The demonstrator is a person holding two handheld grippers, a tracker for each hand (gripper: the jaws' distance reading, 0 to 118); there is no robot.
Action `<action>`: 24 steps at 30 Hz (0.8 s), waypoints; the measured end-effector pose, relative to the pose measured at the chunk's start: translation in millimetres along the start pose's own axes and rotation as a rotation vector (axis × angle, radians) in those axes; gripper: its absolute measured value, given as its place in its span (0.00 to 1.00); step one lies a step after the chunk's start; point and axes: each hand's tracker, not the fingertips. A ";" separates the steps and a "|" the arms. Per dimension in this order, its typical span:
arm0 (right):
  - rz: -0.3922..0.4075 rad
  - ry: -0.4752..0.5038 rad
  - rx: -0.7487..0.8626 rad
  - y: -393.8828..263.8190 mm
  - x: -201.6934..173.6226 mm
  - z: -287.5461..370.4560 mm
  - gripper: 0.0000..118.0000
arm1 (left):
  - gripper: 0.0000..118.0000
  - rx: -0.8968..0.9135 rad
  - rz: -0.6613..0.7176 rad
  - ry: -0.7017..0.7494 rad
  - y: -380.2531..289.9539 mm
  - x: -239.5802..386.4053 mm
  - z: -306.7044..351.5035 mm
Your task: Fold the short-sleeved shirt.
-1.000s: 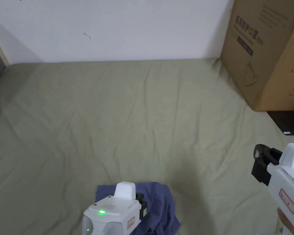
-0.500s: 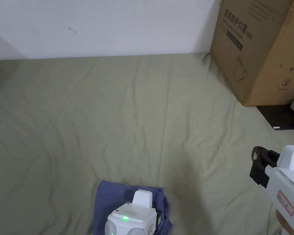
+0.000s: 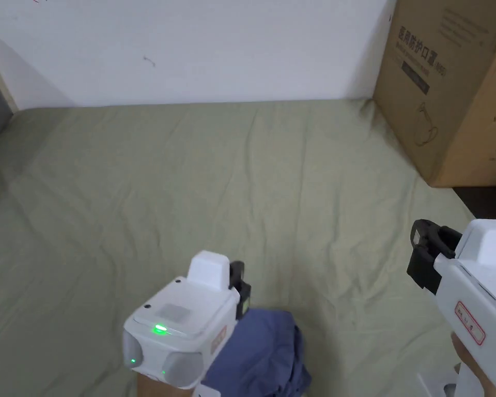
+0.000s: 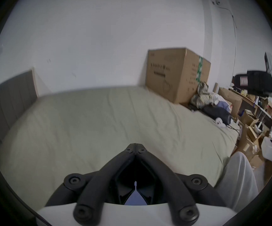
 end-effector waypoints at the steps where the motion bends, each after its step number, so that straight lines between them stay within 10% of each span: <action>1: 0.000 0.007 0.012 2.8 -5.0 1.4 0.00 | 0.00 0.032 -0.005 0.028 8.8 -7.8 8.2; 24: 0.066 0.048 0.089 -3.4 -69.5 -9.6 0.00 | 0.00 0.297 0.056 0.348 39.0 -115.3 91.2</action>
